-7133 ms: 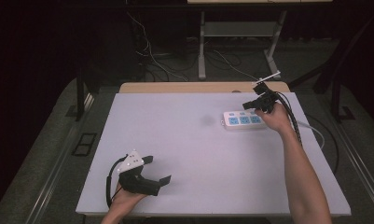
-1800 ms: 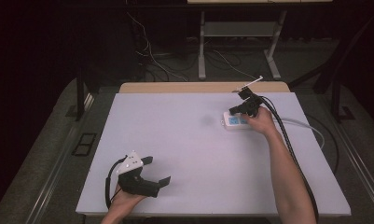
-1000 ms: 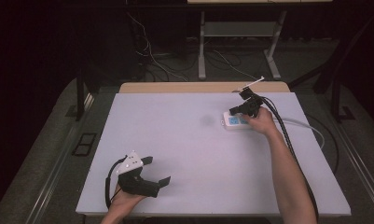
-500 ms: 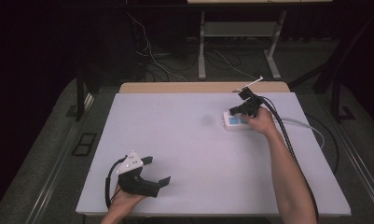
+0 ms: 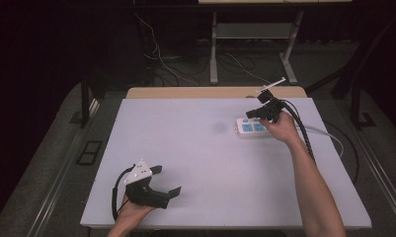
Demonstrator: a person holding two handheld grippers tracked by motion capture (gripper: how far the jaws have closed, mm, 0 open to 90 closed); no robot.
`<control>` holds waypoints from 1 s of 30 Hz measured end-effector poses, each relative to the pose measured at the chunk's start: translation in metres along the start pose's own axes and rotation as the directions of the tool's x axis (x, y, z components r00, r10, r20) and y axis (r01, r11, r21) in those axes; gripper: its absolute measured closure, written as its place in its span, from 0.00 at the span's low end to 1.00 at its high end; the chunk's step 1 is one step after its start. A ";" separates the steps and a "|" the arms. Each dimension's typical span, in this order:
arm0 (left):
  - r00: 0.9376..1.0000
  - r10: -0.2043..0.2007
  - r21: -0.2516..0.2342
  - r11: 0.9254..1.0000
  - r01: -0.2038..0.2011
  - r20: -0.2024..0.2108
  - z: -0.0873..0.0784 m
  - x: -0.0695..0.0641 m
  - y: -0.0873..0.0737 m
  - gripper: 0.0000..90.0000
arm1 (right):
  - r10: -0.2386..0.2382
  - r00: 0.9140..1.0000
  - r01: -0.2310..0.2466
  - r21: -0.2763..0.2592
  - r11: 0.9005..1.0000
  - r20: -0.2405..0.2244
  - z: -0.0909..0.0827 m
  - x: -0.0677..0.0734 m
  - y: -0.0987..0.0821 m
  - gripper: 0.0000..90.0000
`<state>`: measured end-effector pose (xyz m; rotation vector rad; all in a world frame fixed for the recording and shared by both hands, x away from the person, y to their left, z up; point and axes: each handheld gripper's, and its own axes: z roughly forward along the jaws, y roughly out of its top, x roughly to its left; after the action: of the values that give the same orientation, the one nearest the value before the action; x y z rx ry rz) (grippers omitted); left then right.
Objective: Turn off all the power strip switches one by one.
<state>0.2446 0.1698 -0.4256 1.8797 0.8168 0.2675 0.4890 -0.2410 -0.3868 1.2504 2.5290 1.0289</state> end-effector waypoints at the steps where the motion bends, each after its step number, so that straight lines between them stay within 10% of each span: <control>1: 1.000 0.001 0.000 1.000 -0.001 0.001 0.000 0.000 0.000 0.00 | 0.006 1.000 -0.006 -0.005 1.000 -0.002 -0.003 0.001 -0.001 0.96; 18: 1.000 0.003 0.000 1.000 -0.003 0.004 0.001 -0.002 0.000 0.00 | 0.035 0.999 -0.030 -0.144 0.989 0.033 -0.051 0.038 -0.047 0.44; 23: 1.000 0.004 0.003 1.000 -0.004 0.008 0.002 -0.003 0.000 0.00 | 0.073 0.997 -0.070 -0.203 0.977 0.006 -0.066 0.047 -0.067 0.14; 30: 1.000 0.010 0.003 1.000 -0.010 0.012 0.002 -0.004 0.001 0.00 | 0.070 0.994 -0.086 -0.232 0.969 -0.079 -0.084 0.063 -0.101 0.00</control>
<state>0.2429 0.1652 -0.4253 1.8871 0.8006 0.2614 0.3491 -0.2802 -0.3760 1.2744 2.3361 1.3672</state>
